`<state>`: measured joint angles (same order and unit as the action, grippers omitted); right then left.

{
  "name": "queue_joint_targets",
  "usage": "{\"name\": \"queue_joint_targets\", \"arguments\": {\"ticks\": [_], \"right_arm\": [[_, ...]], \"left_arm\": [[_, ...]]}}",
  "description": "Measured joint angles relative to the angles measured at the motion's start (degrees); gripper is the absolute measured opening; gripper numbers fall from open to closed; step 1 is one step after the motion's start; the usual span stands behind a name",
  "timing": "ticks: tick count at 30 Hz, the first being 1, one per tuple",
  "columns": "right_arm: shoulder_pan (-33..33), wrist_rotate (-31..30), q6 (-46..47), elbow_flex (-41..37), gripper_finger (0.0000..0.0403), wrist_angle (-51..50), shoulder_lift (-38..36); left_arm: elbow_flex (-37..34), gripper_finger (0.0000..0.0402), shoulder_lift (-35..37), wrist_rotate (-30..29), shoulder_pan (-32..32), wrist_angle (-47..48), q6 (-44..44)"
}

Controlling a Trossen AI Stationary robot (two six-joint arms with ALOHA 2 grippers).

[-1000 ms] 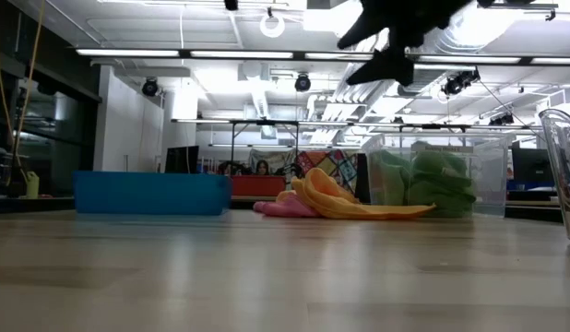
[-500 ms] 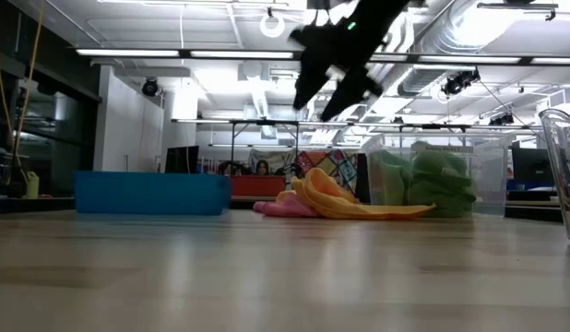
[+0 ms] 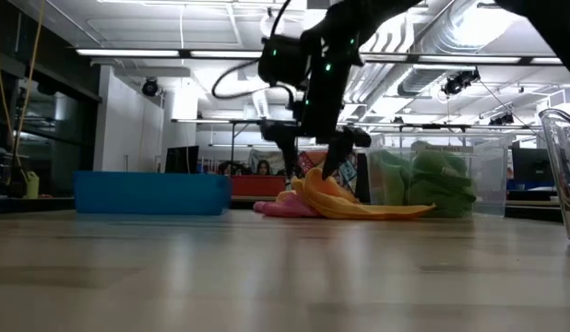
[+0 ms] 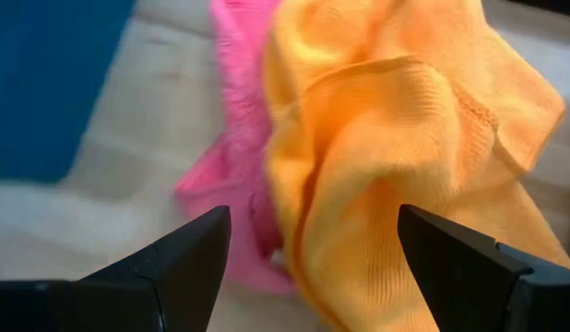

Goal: Sort microfiber towel by color & place in baskets
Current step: Put the top orange towel into the bottom transparent bin

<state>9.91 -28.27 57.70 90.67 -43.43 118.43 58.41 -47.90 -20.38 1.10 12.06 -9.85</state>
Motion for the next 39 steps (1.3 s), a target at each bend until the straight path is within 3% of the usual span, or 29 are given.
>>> {"name": "queue_joint_targets", "arguments": {"ticks": [10,13,17,21,23,27,32,35,39], "right_arm": [[3.7,1.5,2.9,0.0,0.0305,2.3,1.3],[4.1,2.6,2.9,0.0,0.0285,2.2,1.3],[4.1,3.2,3.1,-0.2,0.0207,1.8,1.3],[3.6,3.3,0.6,-0.3,0.0053,0.1,1.1],[3.2,3.7,-2.5,-0.5,0.0018,-0.4,-0.4],[2.4,1.6,-6.2,-0.1,0.0011,-2.4,-8.1],[1.3,-1.6,-15.6,0.1,0.0006,-0.9,-22.8],[-0.5,2.4,-22.1,0.1,0.0003,1.2,-31.3],[-6.4,13.9,-28.7,0.1,0.0002,2.4,-40.4]], "left_arm": [[0.0,0.0236,1.3,0.2,0.0,0.2,2.1],[0.0,0.0236,1.4,0.2,0.0,0.2,2.7],[0.0,0.0236,1.3,0.1,0.0,0.2,3.0],[0.0,0.0236,1.3,-1.3,0.0,0.1,3.1],[0.0,0.0236,1.3,-1.7,0.0,0.1,3.2],[0.0,0.0236,1.8,-4.1,0.0,-0.2,4.4],[0.0,0.0236,2.0,-7.5,0.9,-3.9,6.6],[0.0,0.0236,1.8,-7.7,2.1,-7.4,7.8],[0.0,0.0236,0.8,-7.7,4.1,-11.9,8.2]]}}
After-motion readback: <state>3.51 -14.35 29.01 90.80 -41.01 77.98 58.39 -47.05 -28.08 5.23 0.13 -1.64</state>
